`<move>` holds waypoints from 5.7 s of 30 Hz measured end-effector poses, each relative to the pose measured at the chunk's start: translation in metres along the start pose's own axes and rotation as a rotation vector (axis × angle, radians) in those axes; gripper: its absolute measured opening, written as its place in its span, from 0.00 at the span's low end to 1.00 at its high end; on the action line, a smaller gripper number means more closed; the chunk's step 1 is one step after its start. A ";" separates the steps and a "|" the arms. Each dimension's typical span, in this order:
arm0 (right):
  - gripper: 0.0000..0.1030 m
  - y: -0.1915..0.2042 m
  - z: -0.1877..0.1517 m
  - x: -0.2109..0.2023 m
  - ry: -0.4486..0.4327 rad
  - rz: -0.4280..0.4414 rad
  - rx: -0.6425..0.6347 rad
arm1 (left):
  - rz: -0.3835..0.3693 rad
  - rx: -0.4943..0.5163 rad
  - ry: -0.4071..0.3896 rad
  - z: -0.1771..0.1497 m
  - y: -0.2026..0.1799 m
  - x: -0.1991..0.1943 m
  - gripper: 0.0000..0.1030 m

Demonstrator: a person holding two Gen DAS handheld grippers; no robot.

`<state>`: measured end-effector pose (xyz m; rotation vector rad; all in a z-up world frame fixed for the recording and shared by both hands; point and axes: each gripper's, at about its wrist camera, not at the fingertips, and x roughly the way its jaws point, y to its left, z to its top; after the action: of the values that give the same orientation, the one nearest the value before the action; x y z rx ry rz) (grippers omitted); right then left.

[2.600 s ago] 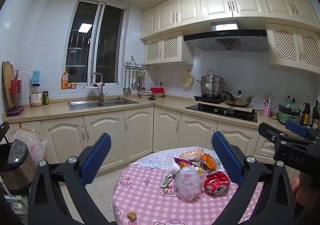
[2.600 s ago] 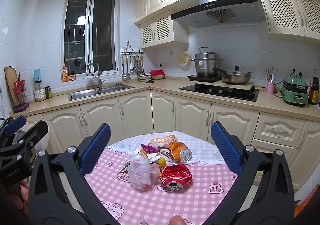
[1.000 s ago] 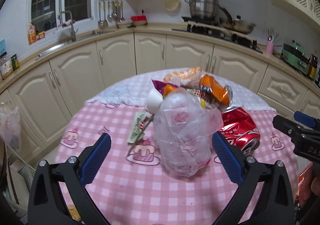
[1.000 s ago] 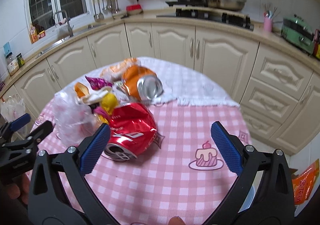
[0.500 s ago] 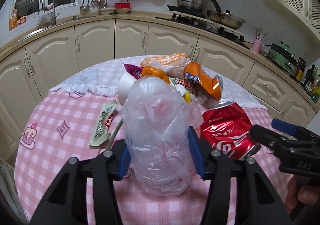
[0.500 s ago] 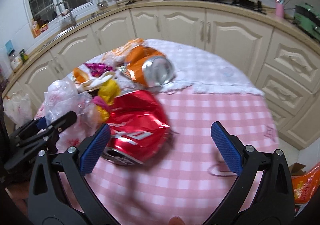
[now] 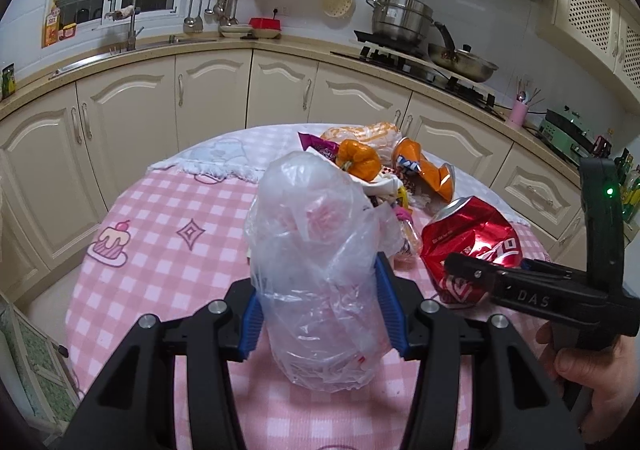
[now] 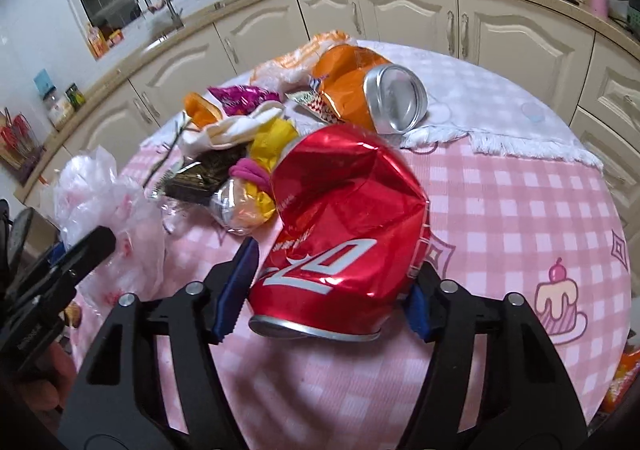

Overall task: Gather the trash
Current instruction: 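Grasp the clear plastic bag with the left tool while the right tool grasps the red can, then carry bag and can to the blue bin and release both into it, then grasp the dried orange flower with the left tool while the right tool grasps the yellow wrapper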

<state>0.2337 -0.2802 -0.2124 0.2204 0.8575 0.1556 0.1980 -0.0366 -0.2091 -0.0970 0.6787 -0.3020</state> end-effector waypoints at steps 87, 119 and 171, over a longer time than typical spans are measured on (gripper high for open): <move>0.94 -0.410 -0.259 -0.193 -0.248 -0.348 0.882 | -0.418 0.626 0.518 -0.205 -0.460 0.147 0.91; 0.94 -0.098 0.005 -0.188 -0.424 -0.120 0.228 | -0.206 0.264 -0.154 0.027 -0.168 -0.054 0.92; 0.42 0.034 0.050 0.064 0.124 -0.016 -0.057 | -0.120 0.176 0.220 0.054 0.009 0.110 0.05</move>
<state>0.3112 -0.2390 -0.2188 0.1520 0.9769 0.1801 0.3151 -0.0623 -0.2353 0.0647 0.8628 -0.4911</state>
